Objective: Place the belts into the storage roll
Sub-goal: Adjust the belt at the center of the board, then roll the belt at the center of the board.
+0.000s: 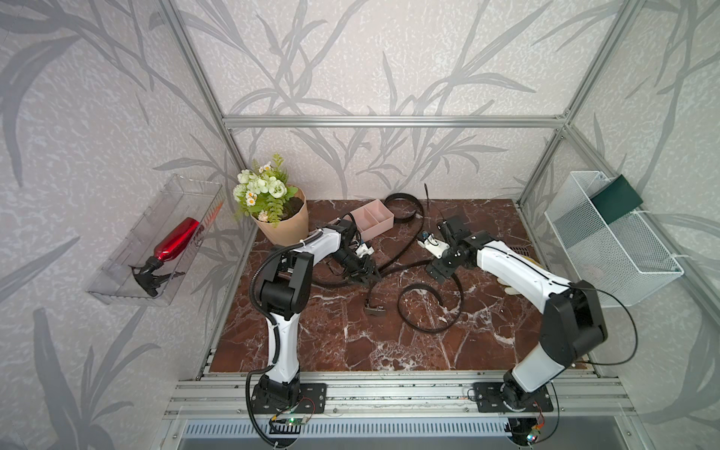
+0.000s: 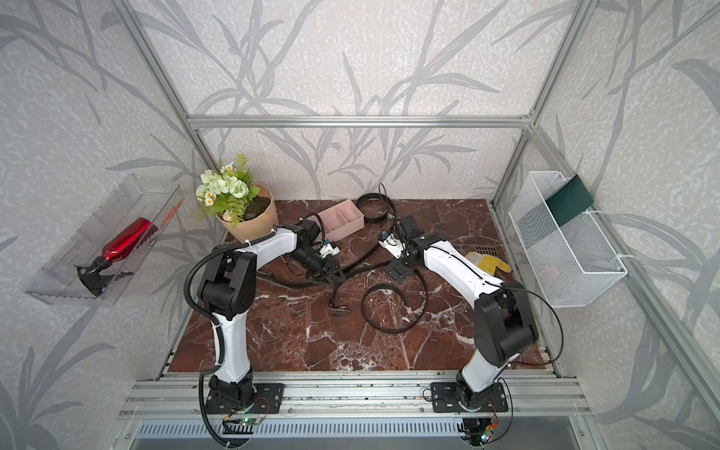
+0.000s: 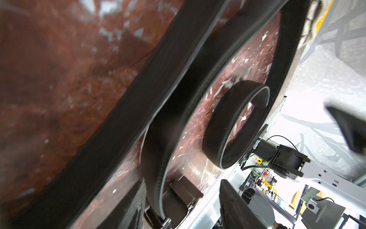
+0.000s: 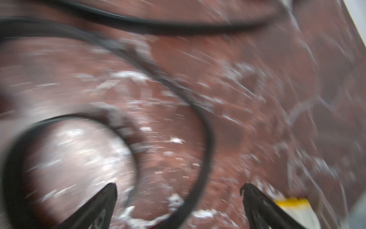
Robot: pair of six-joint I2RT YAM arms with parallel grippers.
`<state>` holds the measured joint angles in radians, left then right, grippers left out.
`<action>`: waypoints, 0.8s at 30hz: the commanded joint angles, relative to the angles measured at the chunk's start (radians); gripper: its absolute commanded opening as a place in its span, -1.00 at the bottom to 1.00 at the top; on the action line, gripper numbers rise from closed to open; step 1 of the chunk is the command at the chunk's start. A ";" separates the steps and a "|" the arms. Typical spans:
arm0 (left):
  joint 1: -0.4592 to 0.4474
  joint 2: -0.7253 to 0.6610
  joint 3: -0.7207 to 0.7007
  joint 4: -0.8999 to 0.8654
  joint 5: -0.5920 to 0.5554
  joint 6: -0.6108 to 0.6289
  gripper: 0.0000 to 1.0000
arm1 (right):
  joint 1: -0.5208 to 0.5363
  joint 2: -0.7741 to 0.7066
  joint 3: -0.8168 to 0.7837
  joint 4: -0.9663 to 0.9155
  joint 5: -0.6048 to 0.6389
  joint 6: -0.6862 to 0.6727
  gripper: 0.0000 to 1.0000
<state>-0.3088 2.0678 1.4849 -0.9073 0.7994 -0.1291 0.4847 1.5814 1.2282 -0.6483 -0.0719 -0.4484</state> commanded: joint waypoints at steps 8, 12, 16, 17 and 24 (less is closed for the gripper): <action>-0.056 -0.045 -0.078 0.041 -0.190 -0.021 0.19 | 0.010 0.119 -0.034 0.080 -0.120 -0.222 0.08; -0.063 -0.024 -0.078 0.053 -0.220 -0.023 0.17 | 0.016 0.206 -0.007 0.093 -0.120 -0.234 0.05; -0.065 -0.012 -0.071 0.051 -0.234 -0.018 -0.05 | 0.024 0.287 0.021 0.089 -0.110 -0.222 -0.01; -0.065 -0.011 -0.069 0.047 -0.241 -0.014 -0.20 | 0.026 0.308 0.027 0.094 -0.099 -0.208 -0.12; -0.052 -0.023 -0.098 -0.001 -0.273 0.005 -1.00 | 0.000 0.384 0.118 0.066 0.053 0.122 -1.00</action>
<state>-0.3683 2.0571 1.4124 -0.8654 0.5728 -0.1375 0.5045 1.9488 1.3067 -0.5552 -0.1146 -0.5144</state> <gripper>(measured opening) 0.056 0.061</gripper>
